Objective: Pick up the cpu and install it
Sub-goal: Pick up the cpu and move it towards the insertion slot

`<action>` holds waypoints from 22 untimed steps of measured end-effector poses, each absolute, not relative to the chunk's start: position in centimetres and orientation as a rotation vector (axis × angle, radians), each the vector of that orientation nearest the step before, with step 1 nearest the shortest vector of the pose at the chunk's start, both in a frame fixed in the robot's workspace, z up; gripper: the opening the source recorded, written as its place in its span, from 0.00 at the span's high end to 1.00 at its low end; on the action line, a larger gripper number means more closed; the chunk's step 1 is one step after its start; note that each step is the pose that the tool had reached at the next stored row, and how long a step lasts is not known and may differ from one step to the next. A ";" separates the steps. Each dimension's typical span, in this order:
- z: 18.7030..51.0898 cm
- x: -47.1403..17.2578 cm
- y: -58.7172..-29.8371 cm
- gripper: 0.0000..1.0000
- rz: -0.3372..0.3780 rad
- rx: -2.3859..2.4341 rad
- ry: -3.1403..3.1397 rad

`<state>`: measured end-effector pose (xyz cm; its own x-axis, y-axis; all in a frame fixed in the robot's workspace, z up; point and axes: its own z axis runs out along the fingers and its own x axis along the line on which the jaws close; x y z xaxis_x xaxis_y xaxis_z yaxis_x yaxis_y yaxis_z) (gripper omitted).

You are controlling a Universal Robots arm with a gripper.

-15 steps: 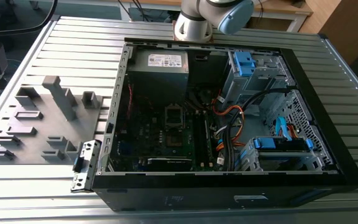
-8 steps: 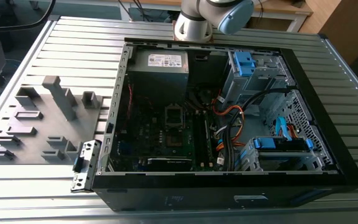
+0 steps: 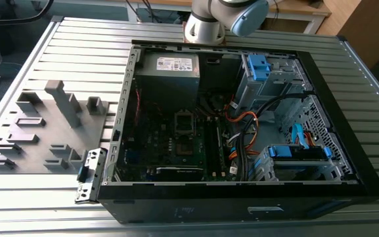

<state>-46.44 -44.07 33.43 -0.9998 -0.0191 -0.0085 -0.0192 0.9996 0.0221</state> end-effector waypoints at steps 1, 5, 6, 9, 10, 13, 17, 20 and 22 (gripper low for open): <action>33.6 -46.4 -44.1 0.53 0.035 -0.030 3.133; 34.3 -46.4 -44.1 0.53 0.036 -0.030 3.133; 34.5 -46.4 -44.1 0.53 0.036 -0.030 3.133; 35.0 -46.4 -44.1 0.53 0.037 -0.030 3.133; 35.2 -46.4 -44.1 0.53 0.037 -0.030 3.133; 35.2 -46.4 -44.1 0.53 0.037 -0.030 3.133; 35.3 -46.4 -44.1 0.53 0.037 -0.030 3.133; 35.3 -46.3 -44.1 0.53 0.037 -0.030 3.133; 35.3 -46.1 -44.1 0.53 0.037 -0.030 3.133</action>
